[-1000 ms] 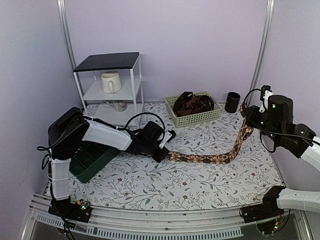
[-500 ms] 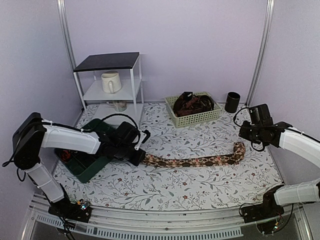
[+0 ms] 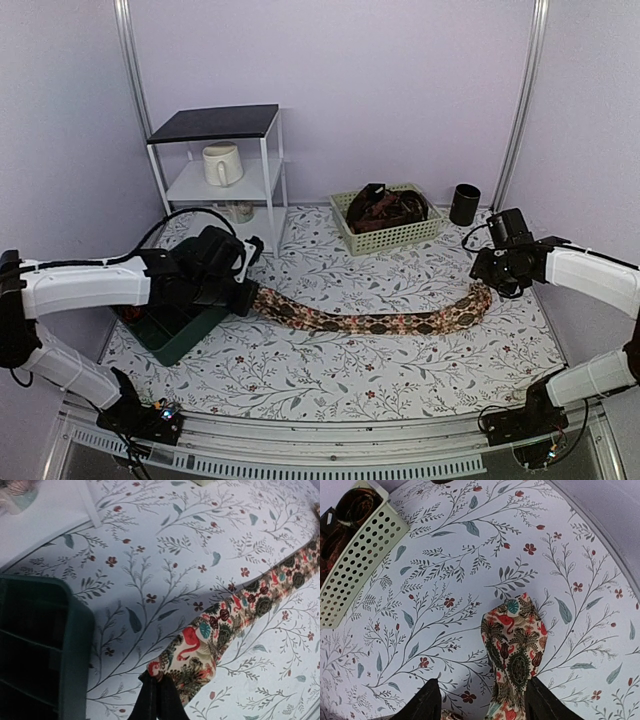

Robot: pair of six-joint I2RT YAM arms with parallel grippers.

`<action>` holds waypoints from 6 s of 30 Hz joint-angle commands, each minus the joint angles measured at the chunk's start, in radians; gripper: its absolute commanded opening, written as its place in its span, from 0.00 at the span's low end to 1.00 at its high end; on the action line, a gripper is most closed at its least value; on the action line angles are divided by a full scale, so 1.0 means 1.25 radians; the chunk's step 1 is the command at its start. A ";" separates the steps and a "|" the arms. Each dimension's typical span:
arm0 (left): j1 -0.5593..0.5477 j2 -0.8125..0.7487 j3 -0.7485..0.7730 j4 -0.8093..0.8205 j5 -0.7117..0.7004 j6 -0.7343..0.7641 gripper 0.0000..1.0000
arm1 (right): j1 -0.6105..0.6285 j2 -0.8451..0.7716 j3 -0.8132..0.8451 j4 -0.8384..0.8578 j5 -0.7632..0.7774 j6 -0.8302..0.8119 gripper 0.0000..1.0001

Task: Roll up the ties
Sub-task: Flatten out the tie at the center of the board.

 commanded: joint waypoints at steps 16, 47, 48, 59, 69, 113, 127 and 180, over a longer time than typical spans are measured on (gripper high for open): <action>0.125 -0.243 -0.065 -0.076 0.059 0.063 0.00 | -0.073 0.209 0.039 0.118 -0.218 0.060 0.44; 0.121 -0.451 -0.100 0.145 0.350 0.414 0.00 | -0.081 0.444 0.315 0.109 -0.351 0.172 0.00; 0.121 -0.436 -0.081 0.148 0.356 0.443 0.00 | -0.088 0.426 0.308 0.161 -0.387 0.151 0.00; -0.002 -0.365 -0.107 0.217 0.376 0.745 0.00 | -0.129 0.170 -0.026 0.574 -0.434 -0.033 0.02; -0.247 -0.213 -0.187 0.214 0.383 0.759 0.00 | -0.193 0.133 -0.187 0.423 -0.327 0.065 0.06; -0.294 -0.184 -0.170 0.077 0.152 1.137 0.00 | -0.248 0.357 -0.038 0.700 -0.388 0.202 0.00; -0.313 -0.116 -0.225 0.105 0.211 1.107 0.00 | -0.337 0.414 -0.110 0.708 -0.433 0.242 0.00; -0.300 -0.061 -0.167 0.164 0.241 0.608 0.34 | 0.001 0.433 0.241 -0.118 -0.323 0.483 0.50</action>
